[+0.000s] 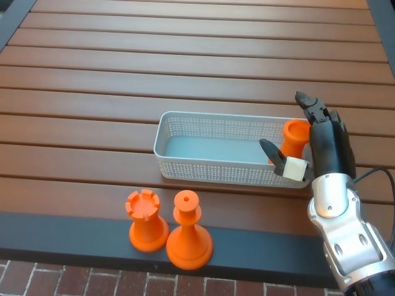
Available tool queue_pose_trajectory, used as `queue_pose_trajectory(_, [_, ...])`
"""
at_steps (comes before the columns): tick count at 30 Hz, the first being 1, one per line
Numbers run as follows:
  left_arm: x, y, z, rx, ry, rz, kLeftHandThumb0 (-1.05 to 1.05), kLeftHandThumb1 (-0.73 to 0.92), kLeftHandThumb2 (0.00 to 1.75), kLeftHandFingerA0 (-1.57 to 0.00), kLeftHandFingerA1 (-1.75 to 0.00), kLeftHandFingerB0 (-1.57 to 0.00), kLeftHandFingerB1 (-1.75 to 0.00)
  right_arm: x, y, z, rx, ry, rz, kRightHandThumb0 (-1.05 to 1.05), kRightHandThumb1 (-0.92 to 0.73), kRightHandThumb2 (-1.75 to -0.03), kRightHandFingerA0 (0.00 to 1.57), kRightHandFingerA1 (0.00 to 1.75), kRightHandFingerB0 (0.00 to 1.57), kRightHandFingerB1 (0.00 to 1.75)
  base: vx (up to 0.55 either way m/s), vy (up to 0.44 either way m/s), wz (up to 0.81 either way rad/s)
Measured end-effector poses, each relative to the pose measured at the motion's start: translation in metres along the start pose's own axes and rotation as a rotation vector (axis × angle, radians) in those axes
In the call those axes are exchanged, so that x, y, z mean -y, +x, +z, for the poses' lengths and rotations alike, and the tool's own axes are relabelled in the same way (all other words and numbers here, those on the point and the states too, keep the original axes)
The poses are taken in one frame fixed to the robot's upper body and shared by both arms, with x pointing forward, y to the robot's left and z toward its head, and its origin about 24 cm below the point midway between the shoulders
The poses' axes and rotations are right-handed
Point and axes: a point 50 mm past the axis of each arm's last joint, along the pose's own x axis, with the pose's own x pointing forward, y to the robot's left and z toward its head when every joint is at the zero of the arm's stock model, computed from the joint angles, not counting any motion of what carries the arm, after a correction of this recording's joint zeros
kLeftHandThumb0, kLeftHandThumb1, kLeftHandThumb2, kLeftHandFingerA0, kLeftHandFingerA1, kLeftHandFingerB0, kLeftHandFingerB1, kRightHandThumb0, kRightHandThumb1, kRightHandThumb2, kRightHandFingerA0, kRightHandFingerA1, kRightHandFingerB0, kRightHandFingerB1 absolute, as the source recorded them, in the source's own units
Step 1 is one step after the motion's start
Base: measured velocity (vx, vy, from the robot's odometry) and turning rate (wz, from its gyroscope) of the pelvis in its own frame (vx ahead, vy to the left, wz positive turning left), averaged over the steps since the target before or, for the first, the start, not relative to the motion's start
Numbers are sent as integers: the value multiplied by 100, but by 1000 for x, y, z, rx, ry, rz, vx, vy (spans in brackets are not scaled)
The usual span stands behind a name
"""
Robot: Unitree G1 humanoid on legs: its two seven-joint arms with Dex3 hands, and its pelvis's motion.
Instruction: Using the right hand to place 3 different shape and weight chess pieces into a small container
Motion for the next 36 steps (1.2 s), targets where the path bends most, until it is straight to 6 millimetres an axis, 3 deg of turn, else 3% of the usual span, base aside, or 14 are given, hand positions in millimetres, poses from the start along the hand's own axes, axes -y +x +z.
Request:
queue_pose_trajectory(1, [0,0,0,0,0,0,-18,19,165,-133,-156,-121,-143,0,0,0,0,-10,-1,-93,-58,-89,0,8,16,33,0,0,0])
queue_pose_trajectory(2, [0,0,0,1,0,0,-14,20,172,-137,-154,-121,-143,0,0,0,2,-22,-3,-95,-59,-101,0,21,5,10,0,0,0])
queue_pose_trajectory(12, [0,5,3,4,8,-4,-13,22,167,-136,-154,-118,-139,21,-15,37,226,-135,-101,-105,-68,-109,0,21,0,4,0,0,0])
queue_pose_trajectory(13, [0,5,3,4,7,-4,-12,20,170,-134,-152,-117,-139,24,-18,43,254,-130,-108,-93,-75,-84,0,0,0,6,0,0,0])
queue_pose_trajectory(14, [1,5,2,3,6,-4,-12,20,170,-134,-152,-117,-139,27,-22,49,286,-122,-115,-93,-75,-84,0,0,0,6,0,0,0])
queue_pose_trajectory(15, [1,5,2,3,5,-4,-12,17,166,-135,-150,-119,-138,28,-24,53,304,-116,-118,-104,-69,-108,0,22,0,8,0,0,0])
queue_pose_trajectory(18, [1,5,2,3,5,-3,-12,17,166,-135,-150,-119,-138,40,-36,77,418,-85,-136,-104,-69,-108,0,22,0,8,0,0,0])
queue_pose_trajectory(19, [1,5,2,3,5,-3,-11,18,166,-134,-152,-120,-139,42,-39,81,442,-81,-140,-98,-84,-66,0,0,0,6,0,0,0])
queue_pose_trajectory(22, [1,5,2,4,-2,-1,-11,18,166,-134,-152,-120,-139,51,-52,96,534,-77,-144,-98,-84,-66,0,0,0,6,0,0,0])
queue_pose_trajectory(23, [2,5,2,4,-8,1,-10,21,164,-132,-155,-119,-143,54,-58,102,570,-80,-140,-105,-70,-108,0,20,0,13,0,0,0])
queue_pose_trajectory(31, [0,5,2,-3,8,4,-12,20,165,-136,-155,-119,-142,62,-100,113,682,-11,-94,-102,-67,-101,0,15,2,9,0,0,0])
queue_pose_trajectory(34, [0,5,2,-4,10,6,-12,18,166,-134,-154,-116,-143,58,-117,104,659,25,-27,-100,-65,-101,0,17,0,10,0,0,0])
queue_pose_trajectory(35, [0,5,1,-4,11,7,-17,21,165,-136,-155,-118,-144,56,-119,102,651,28,-13,-105,-66,-100,0,2,0,0,0,0,0])
queue_pose_trajectory(36, [0,5,1,-5,11,8,-17,21,165,-136,-155,-118,-144,54,-123,98,637,32,9,-105,-66,-100,0,2,0,0,0,0,0])
